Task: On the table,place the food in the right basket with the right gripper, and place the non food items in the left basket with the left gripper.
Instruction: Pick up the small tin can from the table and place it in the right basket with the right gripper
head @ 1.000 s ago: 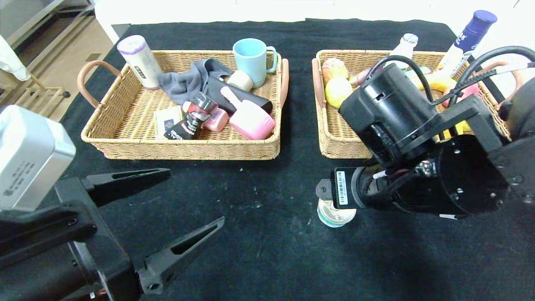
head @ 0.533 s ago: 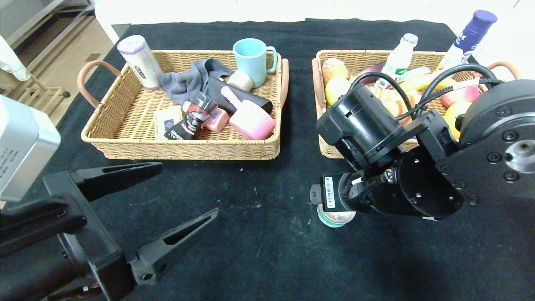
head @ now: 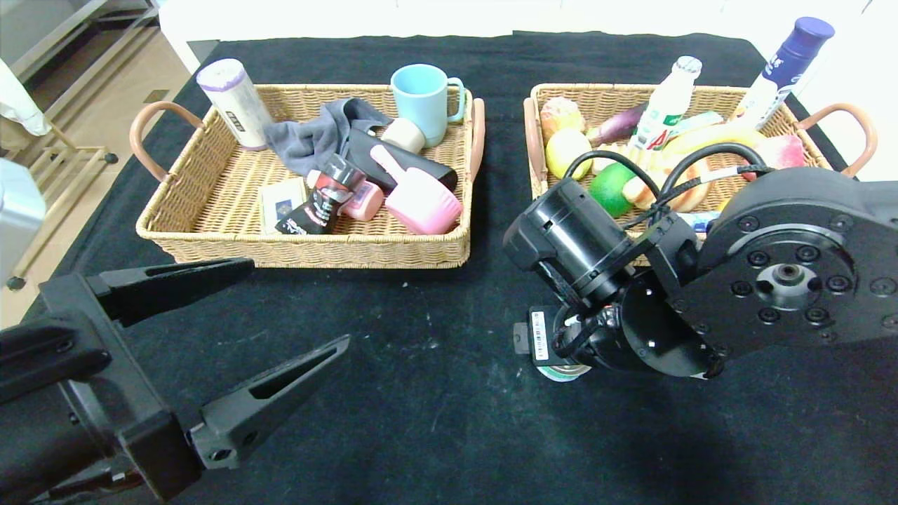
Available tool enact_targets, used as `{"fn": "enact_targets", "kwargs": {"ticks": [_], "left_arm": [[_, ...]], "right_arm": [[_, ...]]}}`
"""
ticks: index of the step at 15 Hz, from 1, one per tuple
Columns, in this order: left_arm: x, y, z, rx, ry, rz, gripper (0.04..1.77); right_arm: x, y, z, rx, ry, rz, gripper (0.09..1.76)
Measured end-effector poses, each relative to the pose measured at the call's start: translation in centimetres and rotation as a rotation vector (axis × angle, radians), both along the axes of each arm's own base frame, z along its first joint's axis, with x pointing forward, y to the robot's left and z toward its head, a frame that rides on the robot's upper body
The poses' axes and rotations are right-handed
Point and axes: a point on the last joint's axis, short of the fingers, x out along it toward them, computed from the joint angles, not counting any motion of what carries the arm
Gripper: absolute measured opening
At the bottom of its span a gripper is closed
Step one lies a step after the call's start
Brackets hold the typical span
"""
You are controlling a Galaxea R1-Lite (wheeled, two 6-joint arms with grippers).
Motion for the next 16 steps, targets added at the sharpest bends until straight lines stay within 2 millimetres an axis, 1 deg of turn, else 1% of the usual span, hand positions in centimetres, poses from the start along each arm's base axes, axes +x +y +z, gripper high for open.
{"fn": "enact_targets", "kwargs": {"ticks": [7, 8, 10, 11, 16], "left_arm": [[-0.1, 0.1, 0.0, -0.001, -0.001, -0.006, 1.72], [-0.1, 0.1, 0.0, -0.001, -0.001, -0.006, 1.72], [-0.1, 0.1, 0.0, -0.001, -0.001, -0.006, 1.72], [-0.1, 0.1, 0.0, -0.001, -0.001, -0.007, 1.72], [-0.1, 0.1, -0.1, 0.006, -0.006, -0.009, 1.72]], "right_arm": [[0.3, 0.5, -1.0, -0.017, 0.017, -0.004, 1.71], [0.3, 0.5, -1.0, -0.017, 0.017, -0.005, 1.62], [0.3, 0.6, -1.1, -0.019, 0.02, -0.004, 1.28], [0.3, 0.6, -1.1, -0.019, 0.021, -0.003, 1.21], [0.3, 0.8, -1.3, -0.024, 0.024, 0.001, 1.19]]}}
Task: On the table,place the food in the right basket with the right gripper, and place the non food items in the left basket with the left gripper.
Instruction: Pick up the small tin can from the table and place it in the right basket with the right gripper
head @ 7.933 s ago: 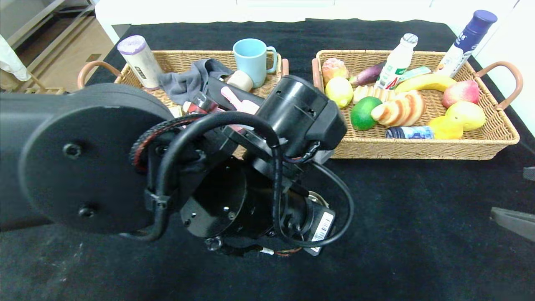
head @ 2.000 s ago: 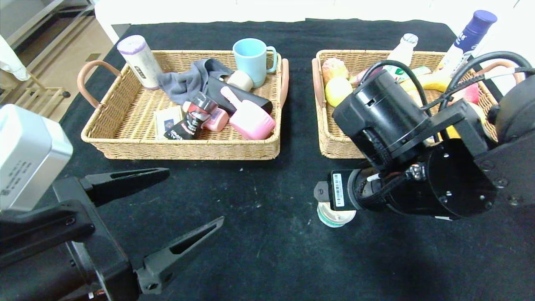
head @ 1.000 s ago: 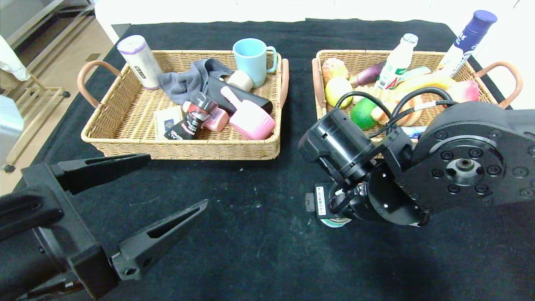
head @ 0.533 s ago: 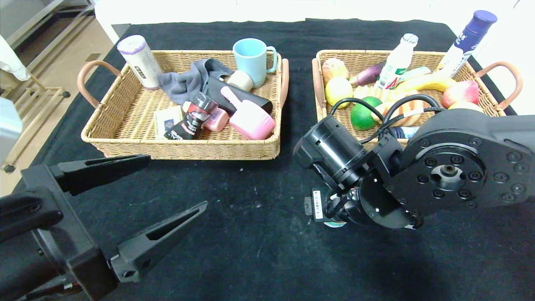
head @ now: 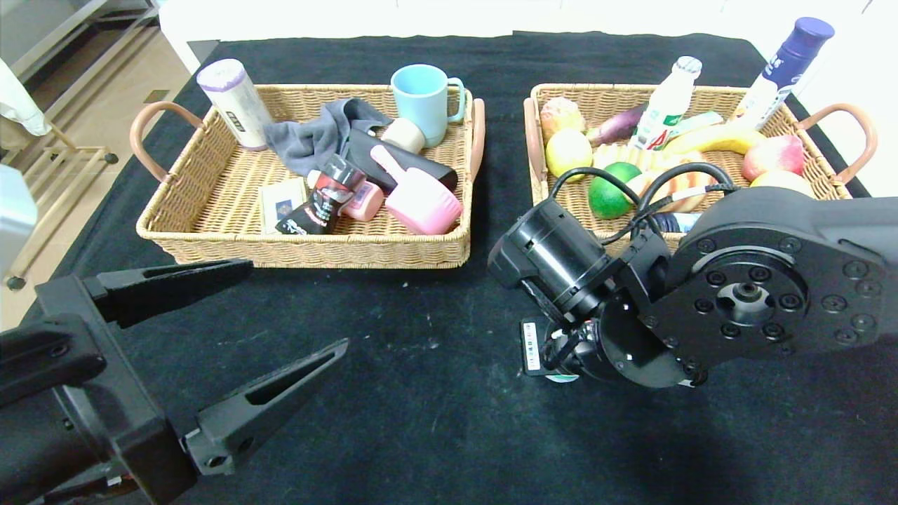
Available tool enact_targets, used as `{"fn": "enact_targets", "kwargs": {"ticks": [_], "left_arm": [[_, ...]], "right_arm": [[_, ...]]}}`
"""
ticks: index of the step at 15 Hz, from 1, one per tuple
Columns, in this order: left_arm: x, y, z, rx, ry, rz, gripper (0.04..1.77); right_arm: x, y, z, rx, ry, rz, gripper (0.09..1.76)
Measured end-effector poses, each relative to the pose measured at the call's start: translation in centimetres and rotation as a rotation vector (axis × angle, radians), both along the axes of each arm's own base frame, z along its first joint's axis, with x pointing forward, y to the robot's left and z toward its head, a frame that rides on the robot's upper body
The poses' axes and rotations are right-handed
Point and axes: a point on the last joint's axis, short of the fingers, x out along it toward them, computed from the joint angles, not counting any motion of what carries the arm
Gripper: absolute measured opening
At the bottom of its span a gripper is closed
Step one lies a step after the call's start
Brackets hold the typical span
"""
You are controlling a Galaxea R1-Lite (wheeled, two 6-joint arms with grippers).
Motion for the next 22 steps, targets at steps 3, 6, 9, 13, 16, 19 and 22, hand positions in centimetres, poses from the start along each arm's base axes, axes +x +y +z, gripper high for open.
{"fn": "enact_targets", "kwargs": {"ticks": [3, 6, 9, 13, 16, 19, 22], "left_arm": [[-0.1, 0.1, 0.0, 0.003, -0.004, -0.001, 1.72], [-0.1, 0.1, -0.1, 0.005, -0.003, -0.001, 1.72], [-0.1, 0.1, 0.0, 0.001, -0.007, -0.002, 1.72], [-0.2, 0.2, 0.2, -0.003, -0.011, -0.003, 1.72], [-0.3, 0.3, 0.3, -0.009, -0.016, -0.003, 1.72], [-0.4, 0.4, 0.4, -0.012, -0.021, -0.004, 1.72], [-0.4, 0.4, 0.3, -0.011, -0.02, -0.006, 1.72]], "right_arm": [[0.0, 0.0, -0.1, -0.002, 0.001, 0.001, 1.19], [-0.1, 0.1, -0.1, -0.012, -0.008, -0.003, 1.19], [-0.5, 0.0, 0.5, -0.029, -0.038, -0.012, 1.19], [-1.5, -1.1, 2.1, -0.109, -0.076, 0.029, 1.19], [-1.9, -2.5, 3.5, -0.162, -0.108, 0.072, 1.18], [-1.9, -4.8, 5.5, -0.194, -0.149, 0.087, 1.18], [-1.7, -7.1, 7.3, -0.213, -0.193, 0.076, 1.18]]}}
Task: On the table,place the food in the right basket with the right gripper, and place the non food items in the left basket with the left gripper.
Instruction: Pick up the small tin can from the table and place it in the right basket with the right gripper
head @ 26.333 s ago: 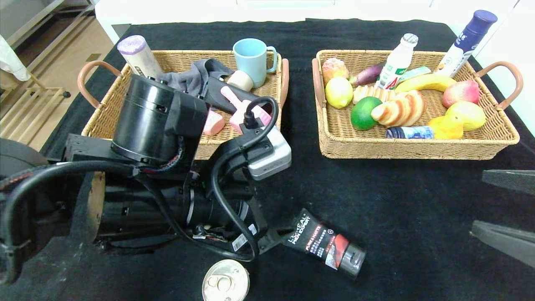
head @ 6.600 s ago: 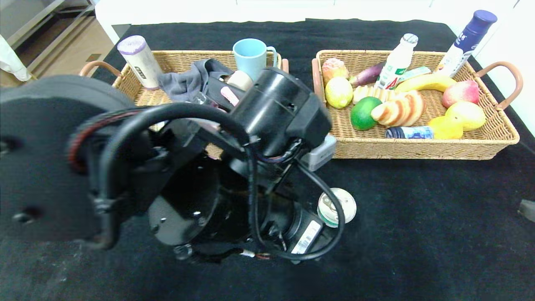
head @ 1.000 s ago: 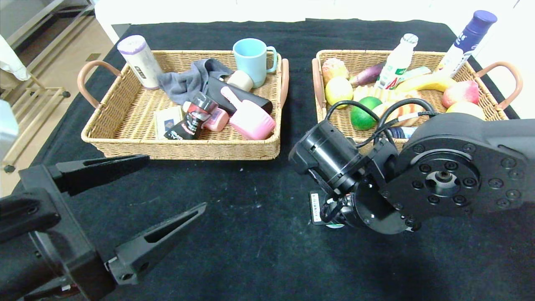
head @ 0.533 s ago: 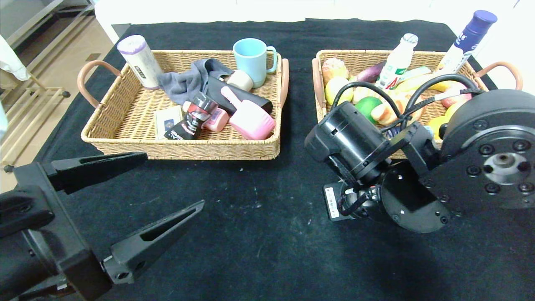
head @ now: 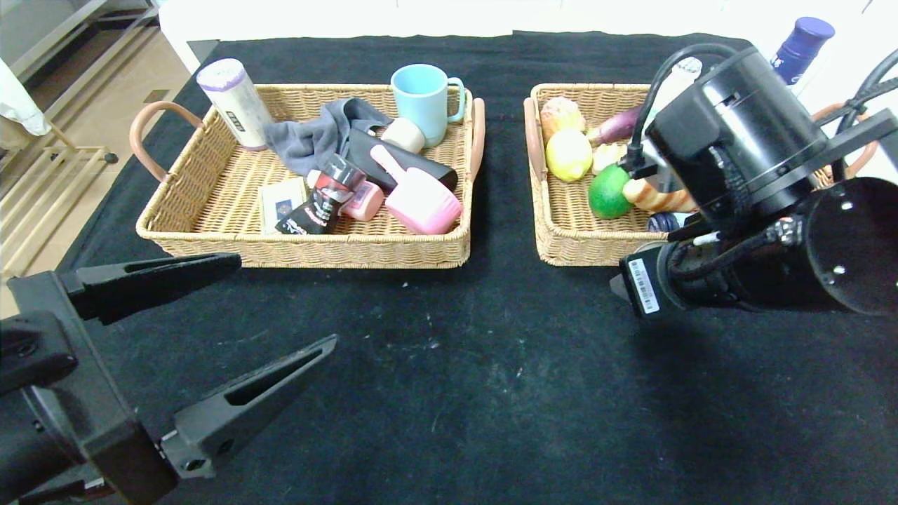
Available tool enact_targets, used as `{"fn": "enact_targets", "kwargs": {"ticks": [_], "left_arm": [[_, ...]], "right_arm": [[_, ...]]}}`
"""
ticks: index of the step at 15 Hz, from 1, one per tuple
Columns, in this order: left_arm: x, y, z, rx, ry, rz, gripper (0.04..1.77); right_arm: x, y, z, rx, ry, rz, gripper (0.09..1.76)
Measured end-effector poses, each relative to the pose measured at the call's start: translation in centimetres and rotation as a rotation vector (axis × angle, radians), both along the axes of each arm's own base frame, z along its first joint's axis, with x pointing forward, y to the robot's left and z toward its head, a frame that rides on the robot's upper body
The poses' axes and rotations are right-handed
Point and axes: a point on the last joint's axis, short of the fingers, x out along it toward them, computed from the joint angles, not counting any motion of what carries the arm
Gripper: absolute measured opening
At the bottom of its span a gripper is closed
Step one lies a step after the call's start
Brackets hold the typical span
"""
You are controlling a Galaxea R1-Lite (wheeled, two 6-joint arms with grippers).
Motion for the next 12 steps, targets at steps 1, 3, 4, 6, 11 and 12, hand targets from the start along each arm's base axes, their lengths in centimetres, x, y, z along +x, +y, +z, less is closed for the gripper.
{"fn": "enact_targets", "kwargs": {"ticks": [1, 3, 4, 6, 11, 12], "left_arm": [[0.0, 0.0, -0.1, 0.002, 0.002, -0.002, 1.72], [0.0, -0.1, -0.1, 0.004, 0.005, -0.002, 1.72], [0.1, -0.1, -0.2, 0.006, 0.006, -0.002, 1.72], [0.1, -0.1, -0.2, 0.007, 0.008, -0.001, 1.72], [0.3, -0.3, -0.4, 0.014, 0.016, -0.001, 1.72], [0.3, -0.3, -0.5, 0.016, 0.019, 0.0, 1.72]], "right_arm": [[0.1, -0.7, 0.7, 0.006, -0.028, -0.003, 1.18], [0.6, -1.7, 2.2, 0.029, -0.106, -0.003, 1.18], [0.7, -1.9, 2.7, 0.052, -0.144, 0.004, 1.18], [1.2, -1.7, 3.6, 0.099, -0.224, 0.02, 1.18], [4.0, 0.7, 3.7, 0.134, -0.381, 0.064, 1.18], [4.8, 1.2, 3.4, 0.133, -0.411, 0.068, 1.18]]}}
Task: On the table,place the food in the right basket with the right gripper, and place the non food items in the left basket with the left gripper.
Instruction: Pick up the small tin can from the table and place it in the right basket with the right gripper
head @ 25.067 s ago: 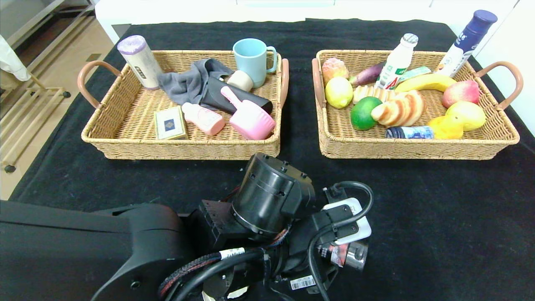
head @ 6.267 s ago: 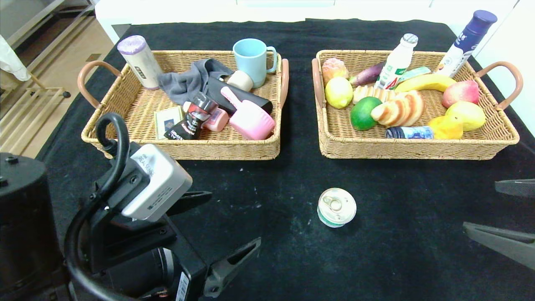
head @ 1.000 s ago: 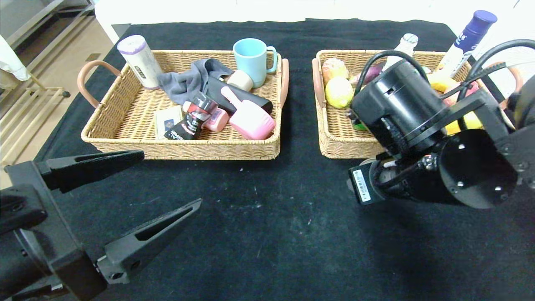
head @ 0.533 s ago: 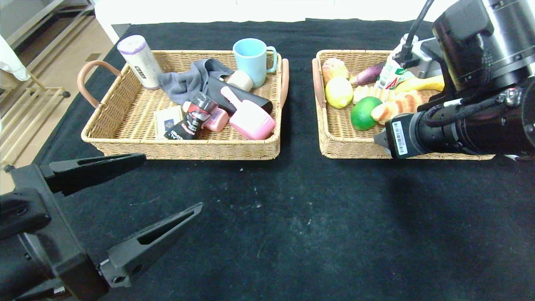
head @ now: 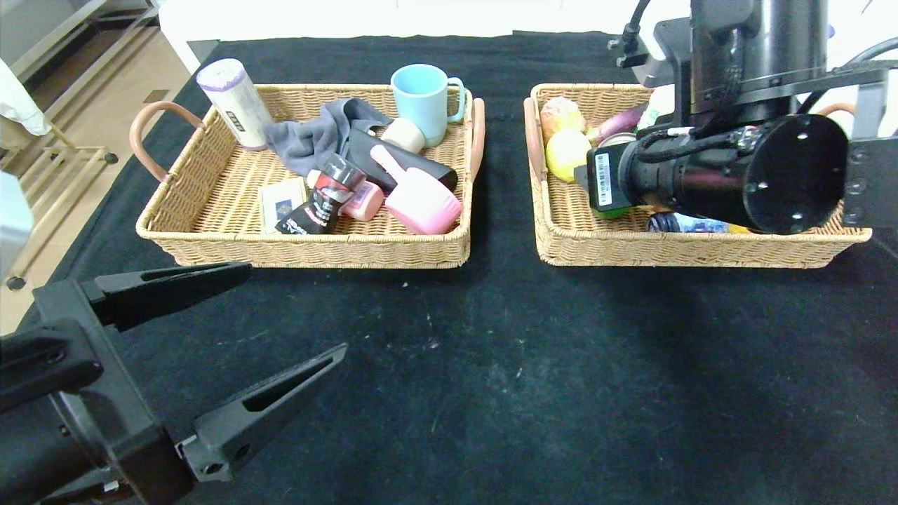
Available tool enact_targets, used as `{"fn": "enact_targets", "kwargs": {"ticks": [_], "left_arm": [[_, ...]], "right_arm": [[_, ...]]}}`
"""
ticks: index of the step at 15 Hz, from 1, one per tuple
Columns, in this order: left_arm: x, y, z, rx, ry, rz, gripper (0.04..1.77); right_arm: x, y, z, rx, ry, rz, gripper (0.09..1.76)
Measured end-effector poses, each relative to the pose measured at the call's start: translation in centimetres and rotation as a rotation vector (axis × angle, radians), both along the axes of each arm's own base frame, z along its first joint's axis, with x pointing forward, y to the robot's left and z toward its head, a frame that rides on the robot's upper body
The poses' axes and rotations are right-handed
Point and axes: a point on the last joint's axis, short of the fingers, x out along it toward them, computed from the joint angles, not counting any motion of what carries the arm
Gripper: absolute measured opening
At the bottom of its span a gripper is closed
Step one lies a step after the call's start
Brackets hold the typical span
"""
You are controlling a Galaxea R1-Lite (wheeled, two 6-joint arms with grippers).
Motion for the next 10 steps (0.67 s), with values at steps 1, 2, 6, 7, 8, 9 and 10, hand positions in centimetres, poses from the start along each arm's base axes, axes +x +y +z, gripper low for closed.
{"fn": "enact_targets", "kwargs": {"ticks": [1, 2, 6, 7, 8, 9, 10], "left_arm": [[0.0, 0.0, 0.0, 0.001, 0.001, -0.001, 1.72], [0.0, 0.0, -0.1, 0.003, 0.002, -0.001, 1.72], [0.0, 0.0, -0.1, 0.005, -0.002, -0.001, 1.72], [-0.1, 0.0, -0.1, 0.006, -0.004, -0.001, 1.72], [-0.1, 0.0, -0.1, 0.008, -0.004, -0.001, 1.72], [-0.1, 0.1, -0.1, 0.015, -0.011, -0.002, 1.72], [-0.1, 0.1, -0.1, 0.019, -0.013, -0.002, 1.72]], "right_arm": [[0.7, 0.4, -0.3, -0.009, -0.021, 0.002, 1.18], [1.3, 0.8, -0.6, -0.013, -0.044, 0.004, 1.18], [3.6, 1.8, -2.0, -0.03, -0.096, -0.007, 1.18], [3.8, 1.9, -2.4, -0.032, -0.09, -0.011, 1.18], [4.0, 2.0, -2.6, -0.034, -0.086, -0.013, 1.18], [4.2, 2.0, -2.9, -0.038, -0.084, -0.015, 1.18], [4.3, 2.1, -2.9, -0.034, -0.091, -0.015, 1.18]]}}
